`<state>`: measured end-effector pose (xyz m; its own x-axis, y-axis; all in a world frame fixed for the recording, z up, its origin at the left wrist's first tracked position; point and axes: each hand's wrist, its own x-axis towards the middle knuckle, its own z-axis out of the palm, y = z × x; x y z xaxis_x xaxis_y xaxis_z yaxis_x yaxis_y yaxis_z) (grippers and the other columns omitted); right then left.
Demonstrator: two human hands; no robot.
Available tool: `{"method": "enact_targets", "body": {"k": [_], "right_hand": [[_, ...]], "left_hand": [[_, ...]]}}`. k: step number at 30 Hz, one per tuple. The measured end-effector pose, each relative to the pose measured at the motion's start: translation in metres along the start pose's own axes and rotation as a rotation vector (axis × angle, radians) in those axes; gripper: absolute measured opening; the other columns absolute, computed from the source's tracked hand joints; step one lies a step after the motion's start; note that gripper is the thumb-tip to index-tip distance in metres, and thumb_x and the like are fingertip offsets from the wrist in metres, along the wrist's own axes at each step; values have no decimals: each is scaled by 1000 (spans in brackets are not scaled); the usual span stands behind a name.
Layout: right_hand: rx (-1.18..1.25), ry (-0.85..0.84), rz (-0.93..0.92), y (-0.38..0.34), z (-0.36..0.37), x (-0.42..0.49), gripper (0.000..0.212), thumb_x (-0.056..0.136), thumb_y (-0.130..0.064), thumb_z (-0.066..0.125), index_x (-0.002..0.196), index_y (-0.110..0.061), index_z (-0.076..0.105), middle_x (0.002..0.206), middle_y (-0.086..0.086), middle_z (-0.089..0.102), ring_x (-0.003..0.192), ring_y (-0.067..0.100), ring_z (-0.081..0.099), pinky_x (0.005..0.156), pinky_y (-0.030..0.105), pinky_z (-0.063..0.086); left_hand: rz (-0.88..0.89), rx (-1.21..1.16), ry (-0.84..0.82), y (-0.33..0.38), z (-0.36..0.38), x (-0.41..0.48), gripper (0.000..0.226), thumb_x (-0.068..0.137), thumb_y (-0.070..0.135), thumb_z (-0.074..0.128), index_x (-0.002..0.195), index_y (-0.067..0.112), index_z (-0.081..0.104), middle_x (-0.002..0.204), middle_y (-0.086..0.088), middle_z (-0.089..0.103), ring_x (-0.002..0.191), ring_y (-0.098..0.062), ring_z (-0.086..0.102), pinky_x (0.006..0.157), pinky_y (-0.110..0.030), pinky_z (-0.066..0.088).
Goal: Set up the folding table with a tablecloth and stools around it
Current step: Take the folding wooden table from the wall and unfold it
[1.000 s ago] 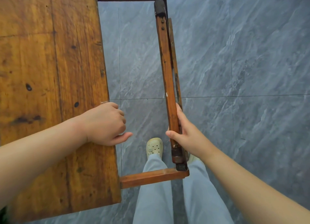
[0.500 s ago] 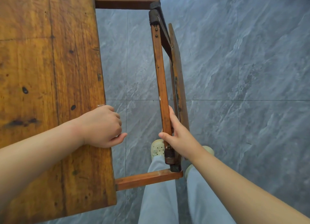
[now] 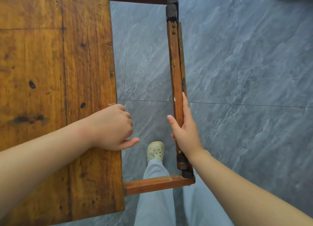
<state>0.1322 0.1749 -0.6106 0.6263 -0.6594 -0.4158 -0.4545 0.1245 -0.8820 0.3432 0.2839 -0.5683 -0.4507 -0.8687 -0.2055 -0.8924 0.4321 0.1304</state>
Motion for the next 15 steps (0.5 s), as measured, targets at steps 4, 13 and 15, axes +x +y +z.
{"method": "enact_targets", "body": {"k": [4,13,15], "right_hand": [[-40,26,15,3,-1,1,73,95,-25,52,146,-55,8,143,-38,31,90,10,48,89,49,51],[-52,25,65,-15,20,-1,73,97,-13,50,152,-36,8,122,18,54,77,36,56,79,51,48],[26,-21,85,-12,27,2,74,97,-12,49,151,-41,8,117,-22,60,59,35,52,63,50,54]], "left_hand": [[5,-4,-13,0,3,8,55,87,40,42,37,18,39,36,4,37,36,-18,32,49,-27,28],[-21,-30,-82,-7,7,-14,50,84,35,44,37,18,43,37,5,39,36,-18,36,49,-27,28],[-27,-24,-91,-10,7,-21,50,84,35,44,37,18,44,38,5,40,36,-18,38,49,-27,29]]}}
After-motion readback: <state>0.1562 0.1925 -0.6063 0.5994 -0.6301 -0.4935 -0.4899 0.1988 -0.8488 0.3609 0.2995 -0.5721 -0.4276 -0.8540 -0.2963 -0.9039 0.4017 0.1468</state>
